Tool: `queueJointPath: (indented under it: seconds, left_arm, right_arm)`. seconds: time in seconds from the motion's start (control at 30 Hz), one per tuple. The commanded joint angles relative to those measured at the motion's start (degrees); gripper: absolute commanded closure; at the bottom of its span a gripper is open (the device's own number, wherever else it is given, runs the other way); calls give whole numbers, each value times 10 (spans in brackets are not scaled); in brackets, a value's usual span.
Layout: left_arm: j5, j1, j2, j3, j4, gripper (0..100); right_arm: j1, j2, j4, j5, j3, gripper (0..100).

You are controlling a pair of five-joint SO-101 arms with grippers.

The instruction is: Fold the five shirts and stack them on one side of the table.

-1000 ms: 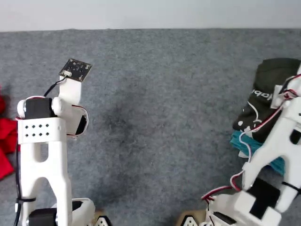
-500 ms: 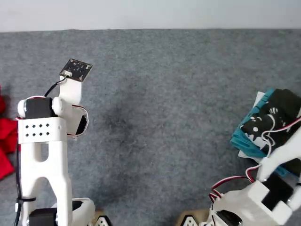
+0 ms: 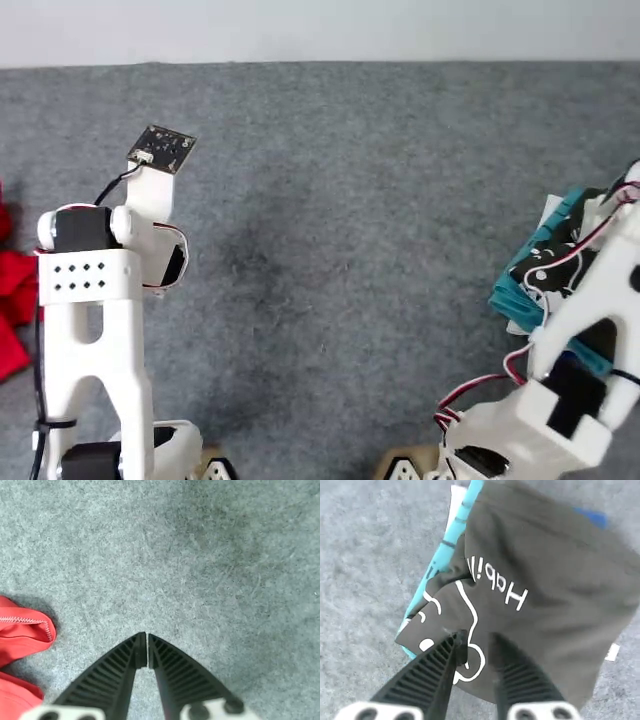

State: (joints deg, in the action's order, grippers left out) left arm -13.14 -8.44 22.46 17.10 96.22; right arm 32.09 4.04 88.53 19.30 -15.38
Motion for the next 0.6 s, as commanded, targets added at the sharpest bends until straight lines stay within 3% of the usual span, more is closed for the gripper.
queueJointPath:
  seconds: [0.0,0.13,0.37,0.57]
  left_arm:
    - [-3,-1,6,-11,5,986]
    - [-3,-1,6,-11,5,986]
    - [-3,3,6,-11,5,986]
    - [-4,4,2,-10,1,986]
  right_arm:
    - [0,11,6,-3,-31,995]
    - [-7,51,-7,-6,-17,990]
    - [-87,162,-73,-7,34,990]
    - [-109,115,-42,-7,33,990]
